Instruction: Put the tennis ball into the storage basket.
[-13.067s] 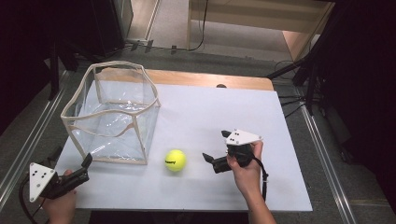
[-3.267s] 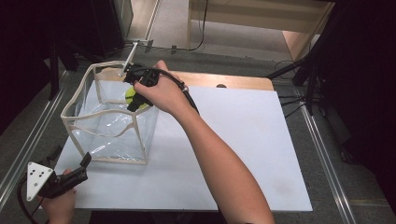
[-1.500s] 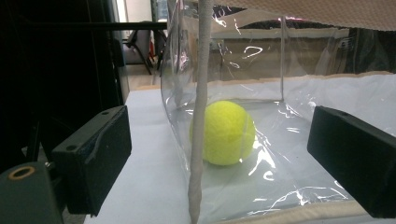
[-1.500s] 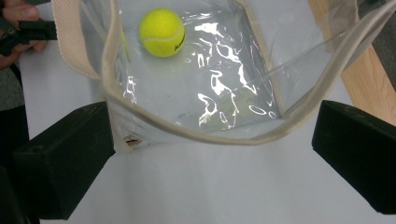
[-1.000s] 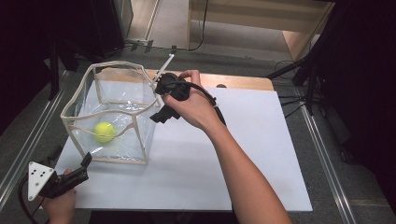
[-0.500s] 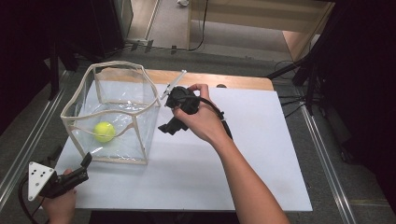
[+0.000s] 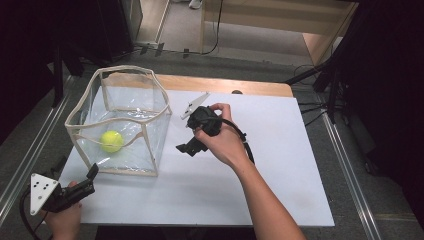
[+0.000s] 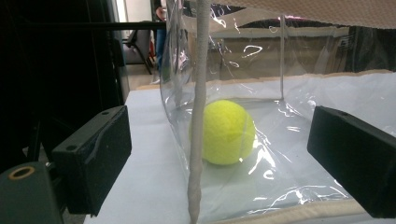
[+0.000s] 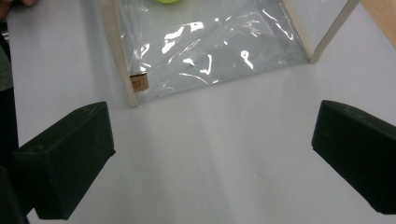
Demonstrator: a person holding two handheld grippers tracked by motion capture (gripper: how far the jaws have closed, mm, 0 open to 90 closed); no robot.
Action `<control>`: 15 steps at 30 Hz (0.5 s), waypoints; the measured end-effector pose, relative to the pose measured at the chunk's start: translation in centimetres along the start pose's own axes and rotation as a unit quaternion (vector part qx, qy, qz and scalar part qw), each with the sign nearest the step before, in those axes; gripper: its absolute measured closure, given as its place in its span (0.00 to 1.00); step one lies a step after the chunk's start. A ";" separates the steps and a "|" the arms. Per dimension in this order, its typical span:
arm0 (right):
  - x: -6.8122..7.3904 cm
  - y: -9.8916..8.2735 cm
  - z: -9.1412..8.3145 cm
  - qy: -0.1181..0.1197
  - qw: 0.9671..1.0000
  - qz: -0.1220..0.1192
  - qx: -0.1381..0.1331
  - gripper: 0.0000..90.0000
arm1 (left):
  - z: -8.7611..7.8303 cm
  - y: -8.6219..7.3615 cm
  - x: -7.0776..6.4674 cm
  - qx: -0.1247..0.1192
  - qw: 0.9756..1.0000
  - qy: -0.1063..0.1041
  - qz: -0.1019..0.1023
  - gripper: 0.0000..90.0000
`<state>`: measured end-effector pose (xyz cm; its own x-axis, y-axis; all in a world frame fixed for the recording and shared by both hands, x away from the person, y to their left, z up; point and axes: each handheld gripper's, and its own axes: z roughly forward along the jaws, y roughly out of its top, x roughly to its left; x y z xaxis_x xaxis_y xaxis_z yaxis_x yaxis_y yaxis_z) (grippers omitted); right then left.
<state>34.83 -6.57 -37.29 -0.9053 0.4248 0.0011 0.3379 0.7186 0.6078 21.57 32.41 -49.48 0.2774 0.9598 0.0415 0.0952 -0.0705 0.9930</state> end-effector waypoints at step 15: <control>0.3 -4.8 0.2 -0.009 1.000 0.015 -0.022 0.00 | 0.0 0.0 0.0 0.001 1.000 0.001 0.002 0.08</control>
<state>33.01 -9.77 -40.32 -0.8902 0.4555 0.0053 0.3523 0.6811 0.6419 21.55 32.37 -49.48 0.2767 0.9599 0.0447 0.0969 -0.0741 0.9925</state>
